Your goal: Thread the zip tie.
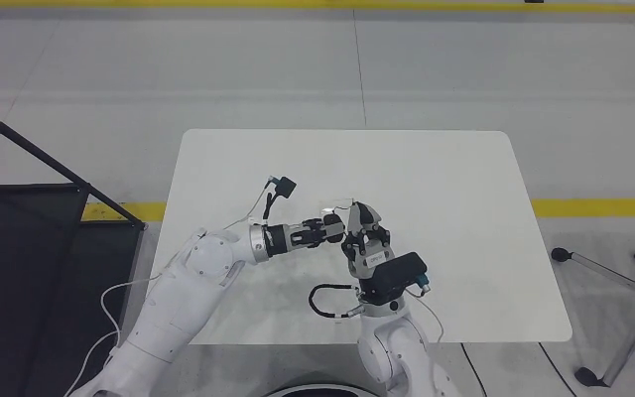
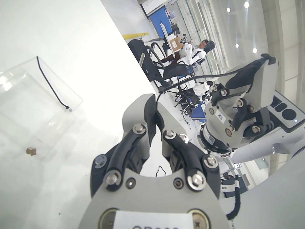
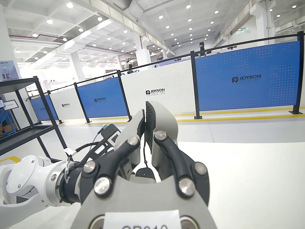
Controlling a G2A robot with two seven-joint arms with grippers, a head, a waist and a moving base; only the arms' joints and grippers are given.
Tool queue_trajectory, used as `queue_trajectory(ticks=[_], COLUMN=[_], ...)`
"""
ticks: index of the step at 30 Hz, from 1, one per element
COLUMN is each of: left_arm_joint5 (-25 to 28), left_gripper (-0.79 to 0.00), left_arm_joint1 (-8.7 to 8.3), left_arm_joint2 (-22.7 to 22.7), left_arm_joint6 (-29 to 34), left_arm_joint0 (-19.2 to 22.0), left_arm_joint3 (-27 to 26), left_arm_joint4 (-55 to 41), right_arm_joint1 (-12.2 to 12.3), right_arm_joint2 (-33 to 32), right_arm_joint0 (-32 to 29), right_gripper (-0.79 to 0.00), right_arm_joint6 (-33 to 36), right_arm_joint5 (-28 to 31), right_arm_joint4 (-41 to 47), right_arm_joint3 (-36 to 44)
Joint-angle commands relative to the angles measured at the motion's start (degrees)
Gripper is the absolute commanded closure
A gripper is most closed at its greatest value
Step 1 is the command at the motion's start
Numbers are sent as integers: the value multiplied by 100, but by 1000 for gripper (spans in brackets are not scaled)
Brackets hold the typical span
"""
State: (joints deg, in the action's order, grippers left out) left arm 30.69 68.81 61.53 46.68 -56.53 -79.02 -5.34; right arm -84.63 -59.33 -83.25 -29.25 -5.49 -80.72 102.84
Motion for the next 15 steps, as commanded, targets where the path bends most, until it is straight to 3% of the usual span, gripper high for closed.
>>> queue_trajectory(ticks=[1, 15], left_arm_joint5=[2, 26], left_gripper=[0, 0], left_arm_joint1=[-1, -26], left_arm_joint2=[-4, 59], left_arm_joint6=[0, -61], left_arm_joint0=[2, -35], left_arm_joint3=[2, -40], left_arm_joint4=[-4, -49], right_arm_joint1=[-3, 49], right_arm_joint2=[-4, -120], right_arm_joint0=[4, -129], right_gripper=[0, 0], right_arm_joint6=[16, 385], right_arm_joint5=[-32, 87], right_arm_joint4=[-16, -465], right_arm_joint3=[-8, 20])
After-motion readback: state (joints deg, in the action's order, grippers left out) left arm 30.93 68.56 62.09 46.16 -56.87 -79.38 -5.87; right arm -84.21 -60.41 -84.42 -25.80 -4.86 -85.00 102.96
